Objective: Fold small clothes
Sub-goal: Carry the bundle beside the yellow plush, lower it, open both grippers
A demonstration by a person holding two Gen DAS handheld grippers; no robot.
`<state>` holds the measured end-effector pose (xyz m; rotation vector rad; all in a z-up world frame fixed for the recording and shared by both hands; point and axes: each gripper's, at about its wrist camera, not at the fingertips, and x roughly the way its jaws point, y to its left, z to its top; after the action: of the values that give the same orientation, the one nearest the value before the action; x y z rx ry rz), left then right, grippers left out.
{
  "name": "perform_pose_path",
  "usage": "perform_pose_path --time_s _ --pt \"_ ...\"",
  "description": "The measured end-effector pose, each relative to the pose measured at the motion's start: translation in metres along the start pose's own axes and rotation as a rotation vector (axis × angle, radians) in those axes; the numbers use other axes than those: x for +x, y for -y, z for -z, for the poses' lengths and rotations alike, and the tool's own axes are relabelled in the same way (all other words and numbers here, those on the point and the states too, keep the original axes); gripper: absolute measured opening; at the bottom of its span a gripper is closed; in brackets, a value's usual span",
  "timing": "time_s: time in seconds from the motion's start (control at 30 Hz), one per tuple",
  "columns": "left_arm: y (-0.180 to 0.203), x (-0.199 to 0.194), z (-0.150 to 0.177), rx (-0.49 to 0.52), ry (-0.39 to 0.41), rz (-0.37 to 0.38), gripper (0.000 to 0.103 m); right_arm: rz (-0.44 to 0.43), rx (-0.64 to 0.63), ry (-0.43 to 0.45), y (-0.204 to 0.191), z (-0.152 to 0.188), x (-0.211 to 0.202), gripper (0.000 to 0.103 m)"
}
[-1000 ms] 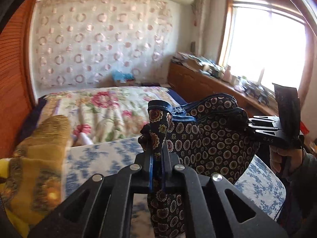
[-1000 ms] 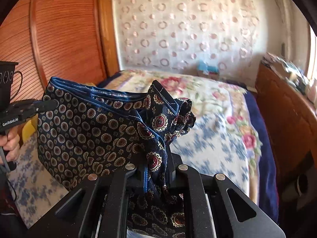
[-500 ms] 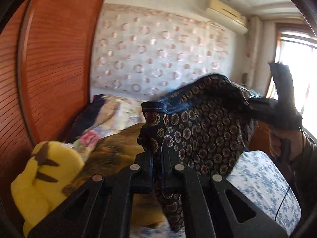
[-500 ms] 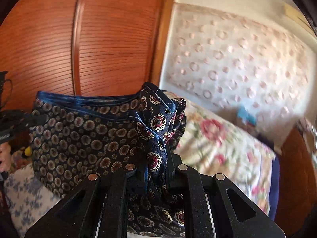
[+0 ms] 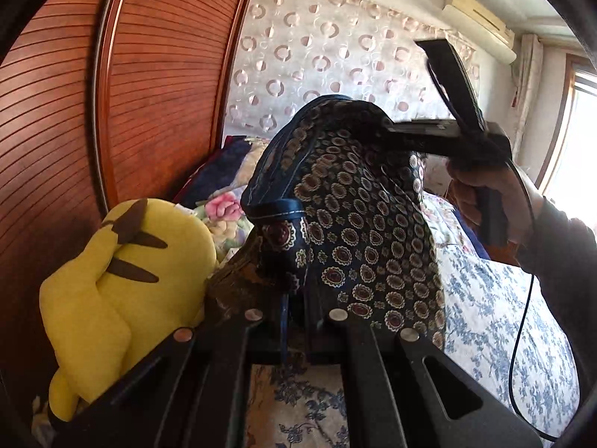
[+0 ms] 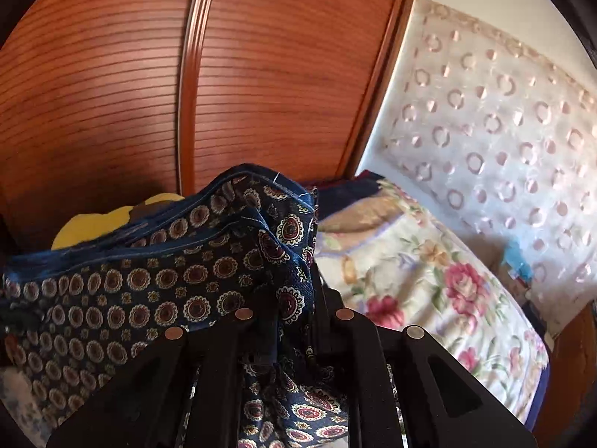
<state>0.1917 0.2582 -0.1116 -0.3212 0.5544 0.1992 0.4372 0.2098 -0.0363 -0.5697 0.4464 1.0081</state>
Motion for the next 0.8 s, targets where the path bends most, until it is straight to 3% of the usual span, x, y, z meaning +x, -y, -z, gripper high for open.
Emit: perform_pose_path --time_s 0.1,0.17,0.33,0.63,0.8 --pt "0.003 0.002 0.004 0.001 -0.009 -0.001 0.003 0.001 0.051 0.045 0.005 -0.007 -0.007 0.026" --pt "0.001 0.0 0.002 0.004 -0.009 -0.001 0.003 -0.001 0.116 0.085 0.014 -0.009 -0.022 0.047" --pt "0.001 -0.001 0.0 0.001 -0.014 -0.01 0.003 -0.005 0.143 0.083 0.022 0.002 -0.042 0.049" --pt "0.001 0.005 0.004 0.012 -0.035 -0.041 0.003 -0.096 0.244 -0.126 0.022 0.07 0.026 0.05" --pt "0.007 0.013 0.006 0.063 -0.072 -0.076 0.003 -0.081 0.32 -0.082 0.022 0.079 0.032 0.052"
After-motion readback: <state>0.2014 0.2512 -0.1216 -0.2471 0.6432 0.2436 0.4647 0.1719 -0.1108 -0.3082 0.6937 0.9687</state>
